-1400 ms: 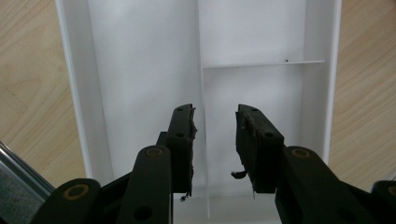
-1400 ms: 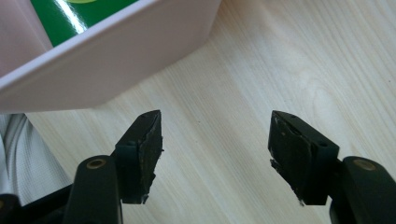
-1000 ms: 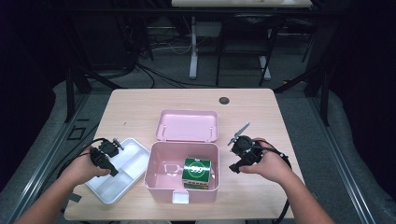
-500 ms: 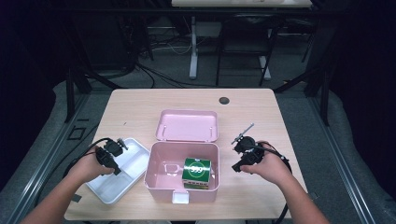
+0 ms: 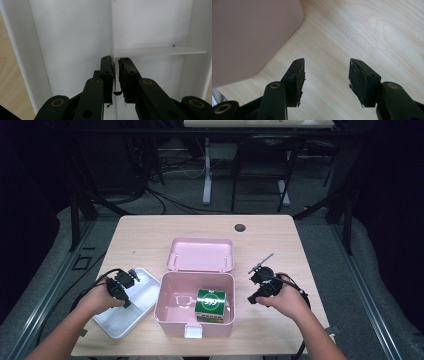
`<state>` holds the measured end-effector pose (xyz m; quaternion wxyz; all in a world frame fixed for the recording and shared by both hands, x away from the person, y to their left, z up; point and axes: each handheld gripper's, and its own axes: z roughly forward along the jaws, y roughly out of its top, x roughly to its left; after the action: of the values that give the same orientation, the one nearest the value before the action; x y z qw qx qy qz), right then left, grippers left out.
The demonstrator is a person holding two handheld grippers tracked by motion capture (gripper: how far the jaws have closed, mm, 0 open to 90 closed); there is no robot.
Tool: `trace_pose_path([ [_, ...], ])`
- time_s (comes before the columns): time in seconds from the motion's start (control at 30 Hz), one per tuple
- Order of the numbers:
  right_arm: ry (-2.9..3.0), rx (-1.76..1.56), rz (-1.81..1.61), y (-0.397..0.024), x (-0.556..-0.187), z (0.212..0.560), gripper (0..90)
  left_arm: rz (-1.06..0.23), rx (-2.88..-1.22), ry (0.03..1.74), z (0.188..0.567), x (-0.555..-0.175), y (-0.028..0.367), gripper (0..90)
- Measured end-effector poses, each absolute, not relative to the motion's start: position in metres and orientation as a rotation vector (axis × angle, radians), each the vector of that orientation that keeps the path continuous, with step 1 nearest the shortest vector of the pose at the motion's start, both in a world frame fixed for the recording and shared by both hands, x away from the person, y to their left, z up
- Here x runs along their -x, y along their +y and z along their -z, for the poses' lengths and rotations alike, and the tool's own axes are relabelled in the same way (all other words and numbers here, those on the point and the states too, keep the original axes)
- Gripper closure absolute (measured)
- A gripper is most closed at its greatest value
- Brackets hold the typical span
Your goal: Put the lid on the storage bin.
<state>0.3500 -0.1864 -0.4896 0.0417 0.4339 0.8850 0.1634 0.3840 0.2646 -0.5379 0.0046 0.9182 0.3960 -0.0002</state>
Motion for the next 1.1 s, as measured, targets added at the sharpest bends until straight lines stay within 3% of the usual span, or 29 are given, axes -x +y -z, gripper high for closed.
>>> trace_pose_path([
  [0.73,2.716,-1.334,-0.490,-0.187,-0.350,0.491,46.8,0.033,-2.886,1.260,0.539,-0.386,0.268,89.4],
  [1.1,2.726,-1.324,-0.486,-0.187,-0.350,0.491,46.6,0.002,-2.883,1.221,0.515,-0.384,0.275,89.4],
])
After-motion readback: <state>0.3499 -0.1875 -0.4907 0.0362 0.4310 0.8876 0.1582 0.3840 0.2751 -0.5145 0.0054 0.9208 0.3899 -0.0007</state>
